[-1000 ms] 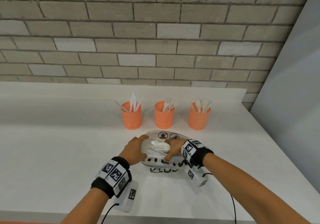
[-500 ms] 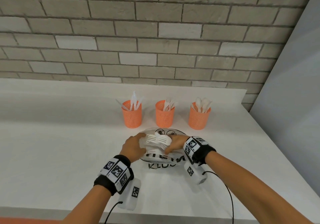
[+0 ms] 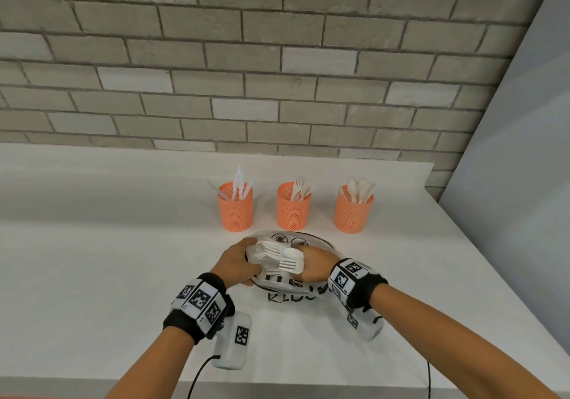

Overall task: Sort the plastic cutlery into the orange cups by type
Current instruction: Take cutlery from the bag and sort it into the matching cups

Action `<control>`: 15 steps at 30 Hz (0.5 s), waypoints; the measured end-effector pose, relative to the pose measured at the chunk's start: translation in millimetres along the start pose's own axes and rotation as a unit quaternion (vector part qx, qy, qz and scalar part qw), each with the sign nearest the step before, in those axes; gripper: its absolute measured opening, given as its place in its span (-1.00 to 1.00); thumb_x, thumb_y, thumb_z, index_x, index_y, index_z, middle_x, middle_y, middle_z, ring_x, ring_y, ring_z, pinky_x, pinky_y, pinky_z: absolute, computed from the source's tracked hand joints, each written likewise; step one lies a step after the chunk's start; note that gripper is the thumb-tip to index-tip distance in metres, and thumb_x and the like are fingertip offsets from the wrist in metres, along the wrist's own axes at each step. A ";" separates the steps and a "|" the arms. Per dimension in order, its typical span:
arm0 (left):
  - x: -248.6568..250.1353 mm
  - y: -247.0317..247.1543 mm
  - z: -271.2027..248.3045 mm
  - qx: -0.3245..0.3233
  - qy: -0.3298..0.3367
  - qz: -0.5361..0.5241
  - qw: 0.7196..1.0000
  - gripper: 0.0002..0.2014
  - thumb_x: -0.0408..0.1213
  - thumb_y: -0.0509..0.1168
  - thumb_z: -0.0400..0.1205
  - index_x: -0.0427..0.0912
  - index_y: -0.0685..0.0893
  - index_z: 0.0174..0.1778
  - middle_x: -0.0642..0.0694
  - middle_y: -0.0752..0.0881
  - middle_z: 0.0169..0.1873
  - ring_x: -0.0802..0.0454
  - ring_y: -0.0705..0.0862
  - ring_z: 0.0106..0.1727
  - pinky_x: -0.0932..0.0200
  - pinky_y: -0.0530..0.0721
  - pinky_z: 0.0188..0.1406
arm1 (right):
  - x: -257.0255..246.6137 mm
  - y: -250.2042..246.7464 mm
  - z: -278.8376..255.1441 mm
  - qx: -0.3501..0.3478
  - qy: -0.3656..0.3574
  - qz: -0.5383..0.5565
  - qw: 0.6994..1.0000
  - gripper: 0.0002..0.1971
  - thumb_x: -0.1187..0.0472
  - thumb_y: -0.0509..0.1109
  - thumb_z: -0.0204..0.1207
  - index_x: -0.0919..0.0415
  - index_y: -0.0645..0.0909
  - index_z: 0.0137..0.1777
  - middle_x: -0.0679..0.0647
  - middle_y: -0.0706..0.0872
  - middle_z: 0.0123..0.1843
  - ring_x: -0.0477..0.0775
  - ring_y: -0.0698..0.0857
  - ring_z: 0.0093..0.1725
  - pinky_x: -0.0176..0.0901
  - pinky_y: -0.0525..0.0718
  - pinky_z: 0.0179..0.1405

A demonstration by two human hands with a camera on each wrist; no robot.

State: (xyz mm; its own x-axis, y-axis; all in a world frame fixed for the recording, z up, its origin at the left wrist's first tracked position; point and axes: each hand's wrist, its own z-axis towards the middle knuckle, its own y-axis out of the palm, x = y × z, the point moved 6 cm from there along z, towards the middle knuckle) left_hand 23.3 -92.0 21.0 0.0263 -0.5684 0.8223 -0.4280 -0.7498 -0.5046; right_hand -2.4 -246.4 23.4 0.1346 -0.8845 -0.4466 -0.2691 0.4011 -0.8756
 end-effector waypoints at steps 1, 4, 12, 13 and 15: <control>0.8 -0.4 1.0 -0.003 0.000 -0.014 1.000 -0.33 -0.51 0.31 0.50 -0.13 0.30 0.54 -0.16 0.53 0.21 -0.01 0.65 -0.05 0.36 0.74 -0.43 | 0.7 -1.7 0.2 0.019 0.002 0.001 1.000 -0.67 0.15 0.39 0.48 0.19 0.54 0.22 0.16 0.72 0.16 0.17 0.67 0.14 -0.21 0.52 -0.01; -2.0 3.5 -0.5 -0.019 -0.010 -0.051 0.998 -0.32 -0.53 0.30 0.51 -0.13 0.28 0.55 -0.14 0.55 0.14 -0.01 0.65 -0.05 0.30 0.76 -0.40 | -0.6 2.4 -0.7 0.036 -0.014 -0.013 0.999 -0.66 0.14 0.43 0.42 0.13 0.53 0.19 0.11 0.73 0.09 0.12 0.68 0.06 -0.21 0.52 -0.08; -2.9 5.2 -8.0 -0.037 0.030 -0.017 0.999 -0.29 -0.51 0.35 0.52 -0.16 0.23 0.58 -0.22 0.51 0.24 0.00 0.62 -0.12 0.39 0.72 -0.46 | -13.7 -15.0 -1.0 0.162 -0.019 0.065 0.984 -0.72 0.12 0.45 0.35 0.15 0.55 0.03 0.00 0.65 -0.21 0.07 0.64 -0.23 -0.07 0.62 -0.29; -2.4 6.7 -8.6 -0.038 0.034 -0.010 0.999 -0.29 -0.50 0.35 0.53 -0.17 0.23 0.58 -0.25 0.49 0.28 0.00 0.62 -0.12 0.41 0.70 -0.48 | -16.3 -20.2 -1.0 0.175 -0.009 0.126 0.976 -0.74 0.25 0.44 0.37 0.21 0.56 0.05 0.02 0.63 -0.23 0.07 0.62 -0.24 -0.11 0.59 -0.30; -2.1 9.0 -10.8 -0.048 0.038 -0.004 0.998 -0.35 -0.47 0.35 0.54 -0.17 0.29 0.54 -0.20 0.52 0.14 0.02 0.62 -0.13 0.38 0.71 -0.44 | -20.7 -31.9 -1.0 0.202 0.016 0.248 0.947 -0.76 0.40 0.41 0.37 0.21 0.53 0.01 0.01 0.60 -0.29 0.04 0.61 -0.25 -0.12 0.59 -0.30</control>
State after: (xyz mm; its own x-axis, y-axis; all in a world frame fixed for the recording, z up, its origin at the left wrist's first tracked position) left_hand 9.6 -93.9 17.5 -0.0380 -0.5328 0.8454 -0.5122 -0.7160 -0.4743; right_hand 2.4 -241.1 60.8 0.0557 -0.5680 -0.8211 0.0958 0.8216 -0.5619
